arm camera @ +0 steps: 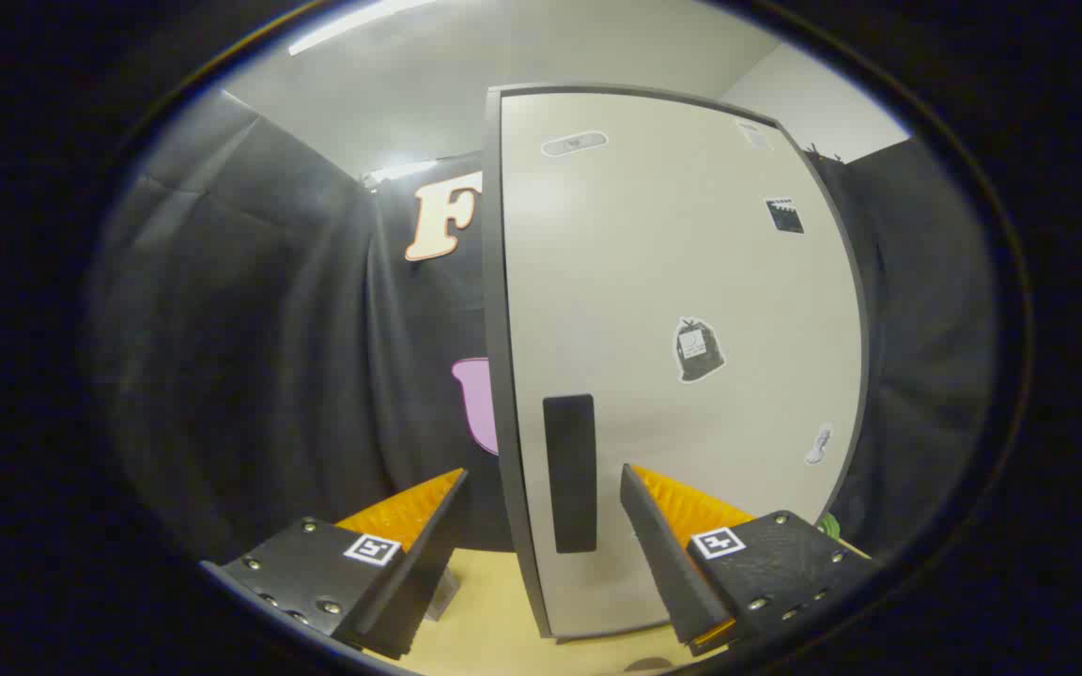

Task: Open the shoe cabinet door, grab the shoes and put them into the shoe cabinet, then close the shoe cabinet door.

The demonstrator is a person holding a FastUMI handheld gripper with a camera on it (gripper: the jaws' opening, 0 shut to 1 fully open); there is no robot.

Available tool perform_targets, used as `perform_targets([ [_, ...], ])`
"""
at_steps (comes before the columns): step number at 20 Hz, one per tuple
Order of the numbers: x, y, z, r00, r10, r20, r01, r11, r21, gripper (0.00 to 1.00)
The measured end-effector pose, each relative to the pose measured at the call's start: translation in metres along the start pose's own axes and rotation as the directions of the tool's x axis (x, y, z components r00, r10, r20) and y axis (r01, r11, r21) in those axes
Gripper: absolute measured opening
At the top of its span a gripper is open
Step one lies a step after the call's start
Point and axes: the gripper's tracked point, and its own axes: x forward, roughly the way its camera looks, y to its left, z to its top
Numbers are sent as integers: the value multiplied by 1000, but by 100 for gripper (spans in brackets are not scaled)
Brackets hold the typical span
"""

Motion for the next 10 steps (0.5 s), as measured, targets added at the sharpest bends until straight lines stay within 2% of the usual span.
perform_targets([
  [10, 21, -5, -1, 1000, -20, -8, 20, 1000, 9, 96],
])
